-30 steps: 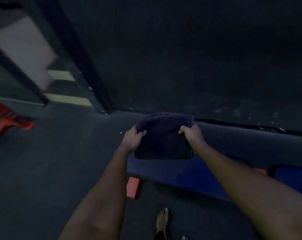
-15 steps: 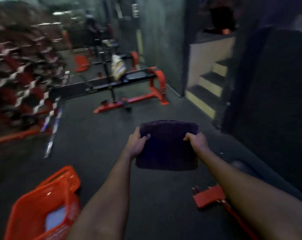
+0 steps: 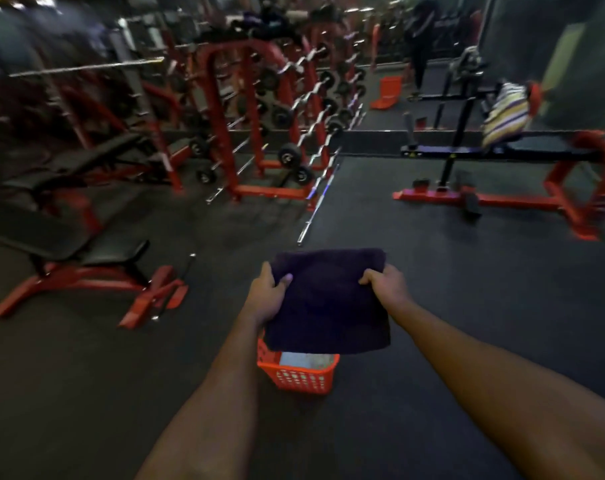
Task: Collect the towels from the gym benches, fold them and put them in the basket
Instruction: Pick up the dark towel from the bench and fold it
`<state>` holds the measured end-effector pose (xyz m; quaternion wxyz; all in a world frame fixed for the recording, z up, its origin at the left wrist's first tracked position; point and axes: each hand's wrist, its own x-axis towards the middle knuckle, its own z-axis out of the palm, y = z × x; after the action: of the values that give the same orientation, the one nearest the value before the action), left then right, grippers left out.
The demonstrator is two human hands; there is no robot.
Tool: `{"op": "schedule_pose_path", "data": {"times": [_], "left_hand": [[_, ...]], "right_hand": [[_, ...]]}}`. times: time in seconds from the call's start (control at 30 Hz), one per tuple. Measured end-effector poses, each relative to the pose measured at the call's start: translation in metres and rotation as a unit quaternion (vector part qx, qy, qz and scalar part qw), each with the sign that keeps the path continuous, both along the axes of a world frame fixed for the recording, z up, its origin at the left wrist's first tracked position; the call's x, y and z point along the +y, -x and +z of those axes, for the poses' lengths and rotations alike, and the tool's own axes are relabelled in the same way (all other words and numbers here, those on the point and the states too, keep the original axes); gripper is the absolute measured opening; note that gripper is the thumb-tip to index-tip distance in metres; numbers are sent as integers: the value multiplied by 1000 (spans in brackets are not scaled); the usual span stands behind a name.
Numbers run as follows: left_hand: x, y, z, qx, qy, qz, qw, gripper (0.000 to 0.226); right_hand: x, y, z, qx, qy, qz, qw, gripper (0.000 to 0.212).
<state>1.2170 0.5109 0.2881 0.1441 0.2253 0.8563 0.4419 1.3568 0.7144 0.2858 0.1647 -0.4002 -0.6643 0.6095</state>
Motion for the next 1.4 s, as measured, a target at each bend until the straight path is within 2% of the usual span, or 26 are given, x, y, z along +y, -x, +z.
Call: {"op": "schedule_pose_path", "data": {"times": [0.17,0.33,0.47,0.6,0.73,1.0,1.07,1.2,1.3,1.4], "left_hand": [[-44,85,-27,-26,20,50,998,32],[-36,172,-64,-43,48,50,997,29],[-18,238,-108,-79,94,51,991,40],[1,284,-161,-121,138,24,983,36],[12,304,-218,-154,184,-2,971,45],[33,328,-316,-180,249,-74,949,45],[37,337,-328,-174,263,-89,945,44],[42,359,-331,-157,280,-132,938,37],[49,369,-303,-160,243,-154,945,32],[62,377,-266,-133,197,-181,954,25]], "right_hand": [[-33,106,-30,-10,12,44,999,13],[-21,198,-77,-24,15,49,998,18],[-6,259,-122,-63,21,42,997,22],[1,295,-166,-119,24,23,992,25],[2,302,-214,-184,18,18,983,32],[6,301,-313,-299,18,15,954,44],[12,305,-322,-325,13,6,946,45],[25,310,-314,-385,-12,34,922,29],[30,316,-283,-360,-16,46,932,26],[38,323,-251,-327,-21,14,945,19]]}}
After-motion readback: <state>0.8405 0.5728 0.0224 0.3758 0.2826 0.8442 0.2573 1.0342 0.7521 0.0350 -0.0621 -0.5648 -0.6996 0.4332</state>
